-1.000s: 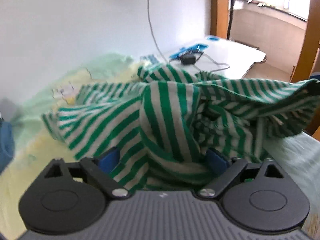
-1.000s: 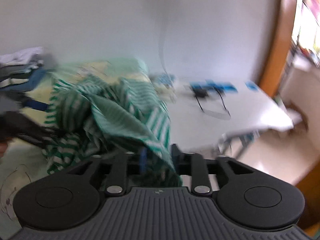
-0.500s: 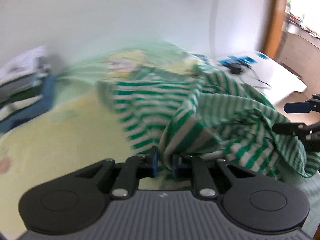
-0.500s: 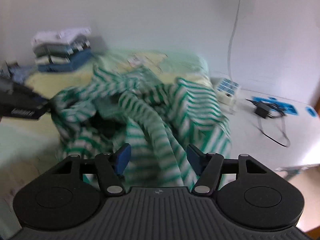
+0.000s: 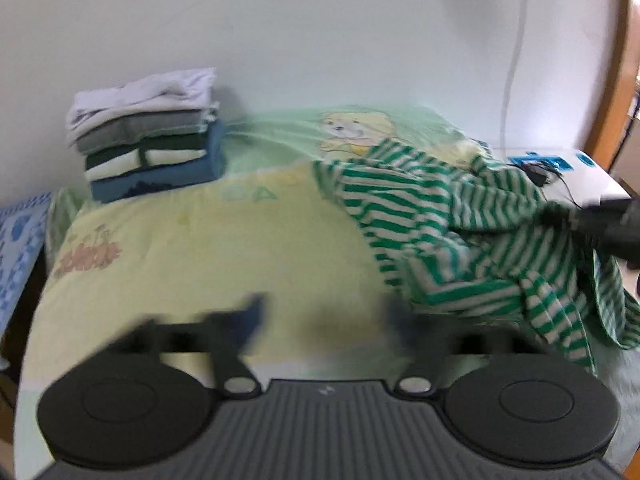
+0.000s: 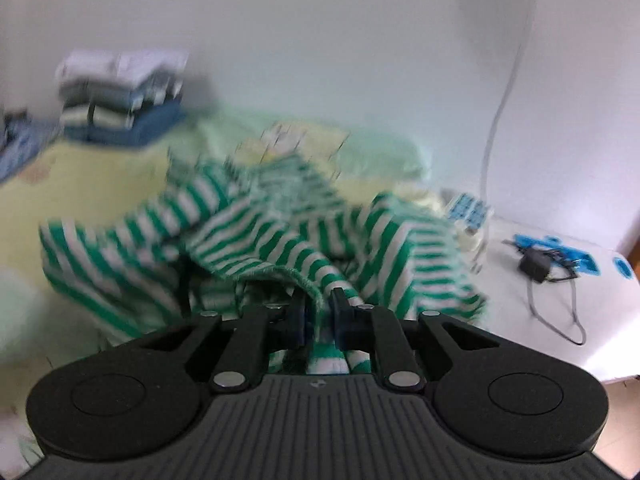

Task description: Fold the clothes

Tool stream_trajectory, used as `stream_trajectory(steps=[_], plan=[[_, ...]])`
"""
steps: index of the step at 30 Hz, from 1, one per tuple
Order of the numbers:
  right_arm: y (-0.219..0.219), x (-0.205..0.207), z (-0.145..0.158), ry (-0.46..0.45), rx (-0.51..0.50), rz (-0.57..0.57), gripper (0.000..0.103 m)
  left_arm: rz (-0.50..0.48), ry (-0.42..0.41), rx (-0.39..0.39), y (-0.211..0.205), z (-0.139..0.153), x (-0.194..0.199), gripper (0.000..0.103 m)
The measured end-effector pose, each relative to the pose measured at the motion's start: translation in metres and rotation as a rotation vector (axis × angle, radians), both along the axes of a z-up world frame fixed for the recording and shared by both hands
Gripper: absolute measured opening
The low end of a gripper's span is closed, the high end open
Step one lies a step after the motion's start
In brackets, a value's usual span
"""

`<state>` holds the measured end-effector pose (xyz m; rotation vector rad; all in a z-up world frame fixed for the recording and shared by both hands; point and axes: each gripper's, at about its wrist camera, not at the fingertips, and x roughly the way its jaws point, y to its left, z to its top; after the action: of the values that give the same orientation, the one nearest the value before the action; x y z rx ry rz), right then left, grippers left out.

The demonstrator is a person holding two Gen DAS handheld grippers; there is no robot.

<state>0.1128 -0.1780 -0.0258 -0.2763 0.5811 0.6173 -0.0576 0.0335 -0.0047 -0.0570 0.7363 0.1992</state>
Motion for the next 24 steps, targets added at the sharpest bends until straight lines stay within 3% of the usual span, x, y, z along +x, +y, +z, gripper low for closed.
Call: stream_trajectory(steps=[1, 3, 6, 8, 10, 11, 14, 19, 24], plan=[[-0.005, -0.005, 0.009, -0.011, 0.025, -0.016, 0.006, -0.033, -0.006, -0.006, -0.007, -0.003, 0.004, 0.096], [-0.012, -0.015, 0.022, -0.033, 0.061, -0.059, 0.005, -0.107, -0.009, -0.034, -0.018, -0.008, 0.016, 0.101], [-0.025, -0.029, 0.045, -0.078, 0.114, -0.113, 0.005, -0.157, 0.013, -0.028, -0.031, -0.025, 0.046, 0.101], [-0.033, -0.040, 0.057, -0.105, 0.144, -0.155, 0.005, -0.164, 0.051, -0.014, -0.035, -0.041, 0.068, 0.083], [-0.044, -0.051, 0.071, -0.126, 0.176, -0.198, 0.005, -0.166, 0.116, -0.052, -0.030, -0.054, 0.088, 0.025], [-0.050, -0.057, 0.076, -0.133, 0.195, -0.223, 0.005, -0.164, 0.138, -0.103, -0.024, -0.058, 0.094, 0.020], [-0.073, -0.074, 0.094, -0.152, 0.270, -0.301, 0.003, -0.143, 0.081, -0.149, -0.013, -0.048, 0.087, 0.018], [-0.105, -0.096, 0.127, -0.179, 0.454, -0.364, 0.003, -0.104, -0.030, -0.118, 0.008, -0.010, 0.048, 0.007], [-0.093, -0.112, 0.150, -0.210, 0.561, -0.262, 0.003, -0.026, -0.084, -0.097, 0.054, 0.021, 0.009, 0.008]])
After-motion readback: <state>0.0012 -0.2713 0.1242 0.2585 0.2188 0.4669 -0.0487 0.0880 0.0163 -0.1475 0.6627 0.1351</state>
